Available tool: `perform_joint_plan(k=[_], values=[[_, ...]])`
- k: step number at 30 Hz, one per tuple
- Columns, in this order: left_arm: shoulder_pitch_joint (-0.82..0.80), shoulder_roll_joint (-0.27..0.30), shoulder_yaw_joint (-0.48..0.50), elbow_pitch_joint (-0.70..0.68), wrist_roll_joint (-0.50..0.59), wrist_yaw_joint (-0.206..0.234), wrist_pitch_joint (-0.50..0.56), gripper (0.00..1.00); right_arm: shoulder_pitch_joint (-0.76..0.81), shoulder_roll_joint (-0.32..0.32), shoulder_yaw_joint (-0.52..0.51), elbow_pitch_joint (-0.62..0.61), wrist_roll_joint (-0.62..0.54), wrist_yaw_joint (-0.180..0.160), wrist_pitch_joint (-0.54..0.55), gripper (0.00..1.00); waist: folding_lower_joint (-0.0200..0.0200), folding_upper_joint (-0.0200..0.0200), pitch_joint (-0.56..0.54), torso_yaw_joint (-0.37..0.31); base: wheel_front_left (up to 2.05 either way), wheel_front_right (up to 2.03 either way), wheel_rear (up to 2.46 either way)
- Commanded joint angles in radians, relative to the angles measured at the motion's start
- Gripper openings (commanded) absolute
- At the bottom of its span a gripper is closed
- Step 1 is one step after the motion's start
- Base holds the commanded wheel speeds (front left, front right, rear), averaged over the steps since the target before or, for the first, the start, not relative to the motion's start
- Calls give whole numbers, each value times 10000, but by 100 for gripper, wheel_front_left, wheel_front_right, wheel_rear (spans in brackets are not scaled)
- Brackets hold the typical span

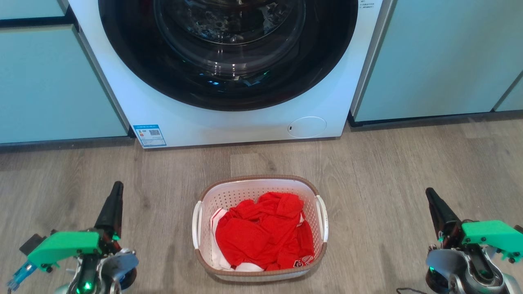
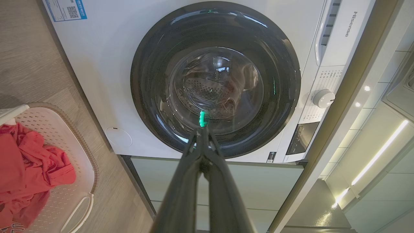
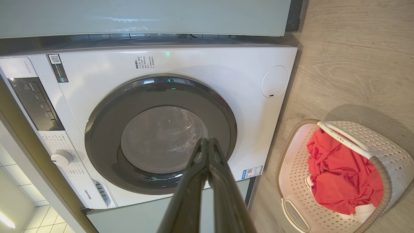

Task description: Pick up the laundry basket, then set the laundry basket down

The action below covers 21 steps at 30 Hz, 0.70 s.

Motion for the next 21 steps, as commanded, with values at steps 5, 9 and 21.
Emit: perform_joint_plan(k=[5, 9, 21], values=[[-552, 49, 372, -291, 97, -67, 84, 0, -478, -70, 164, -307, -112, 27, 83, 0, 0, 0, 0, 0, 0, 0, 0], [-552, 49, 372, -291, 97, -67, 84, 0, -478, -70, 163, -307, -112, 27, 83, 0, 0, 0, 0, 0, 0, 0, 0], [-552, 49, 371, -291, 96, -67, 83, 0, -478, -70, 163, -306, -112, 27, 84, 0, 0, 0, 0, 0, 0, 0, 0]])
